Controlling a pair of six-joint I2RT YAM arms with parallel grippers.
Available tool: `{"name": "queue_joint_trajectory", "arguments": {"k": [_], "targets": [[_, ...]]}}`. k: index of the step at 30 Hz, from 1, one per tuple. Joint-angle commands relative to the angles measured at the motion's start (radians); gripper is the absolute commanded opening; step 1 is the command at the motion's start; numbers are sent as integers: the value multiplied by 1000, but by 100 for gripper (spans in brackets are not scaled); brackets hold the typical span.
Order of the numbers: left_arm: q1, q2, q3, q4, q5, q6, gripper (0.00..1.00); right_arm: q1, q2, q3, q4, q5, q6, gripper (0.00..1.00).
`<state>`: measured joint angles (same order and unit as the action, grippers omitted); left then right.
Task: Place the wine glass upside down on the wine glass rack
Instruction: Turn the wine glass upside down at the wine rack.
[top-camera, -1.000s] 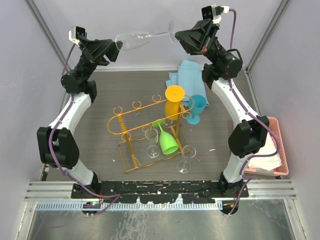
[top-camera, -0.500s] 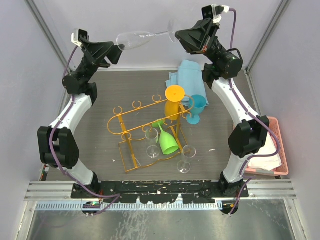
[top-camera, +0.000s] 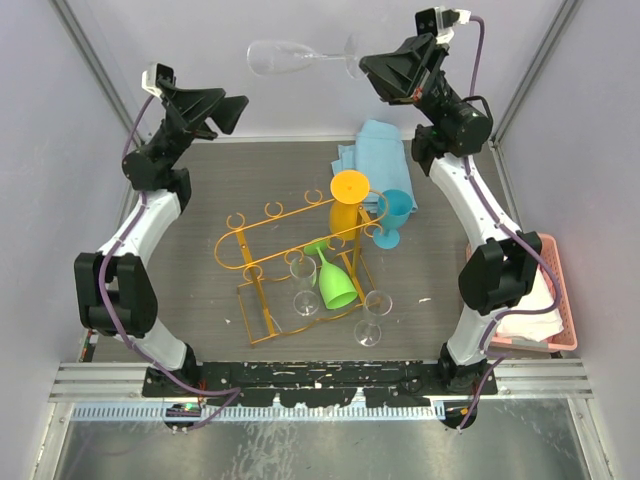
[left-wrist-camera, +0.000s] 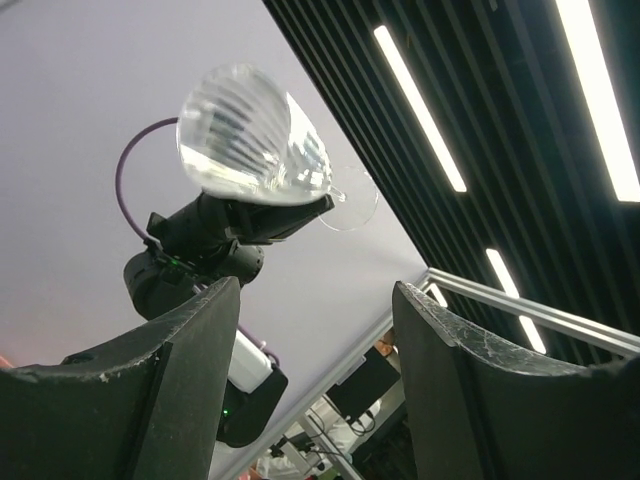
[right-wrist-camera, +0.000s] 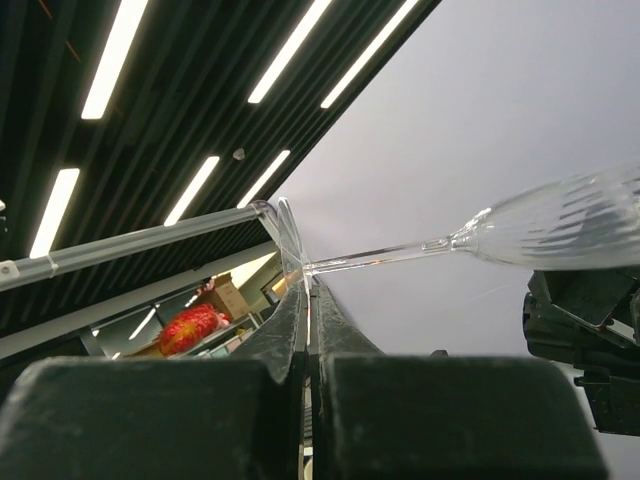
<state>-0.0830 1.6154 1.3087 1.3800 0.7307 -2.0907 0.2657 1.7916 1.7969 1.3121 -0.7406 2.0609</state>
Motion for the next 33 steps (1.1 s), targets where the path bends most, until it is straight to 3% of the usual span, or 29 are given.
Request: {"name": "queue_joint_trajectory", "arguments": {"k": [1, 10, 18, 28, 33], "targets": [[41, -3, -5, 50, 12, -11, 64, -25, -57, 7, 30, 11, -6, 1], [99, 9, -6, 50, 68, -8, 65, -70, -86, -61, -57, -53, -43, 1], [169, 6, -62, 50, 92, 17, 65, -70, -196, -42, -687, -187, -479, 1], [169, -3, -99, 50, 95, 50, 65, -42, -216, 47, -1242, -184, -787, 1], [169, -20, -126, 50, 95, 64, 65, -18, -214, 71, -1404, -170, -867, 1]]}}
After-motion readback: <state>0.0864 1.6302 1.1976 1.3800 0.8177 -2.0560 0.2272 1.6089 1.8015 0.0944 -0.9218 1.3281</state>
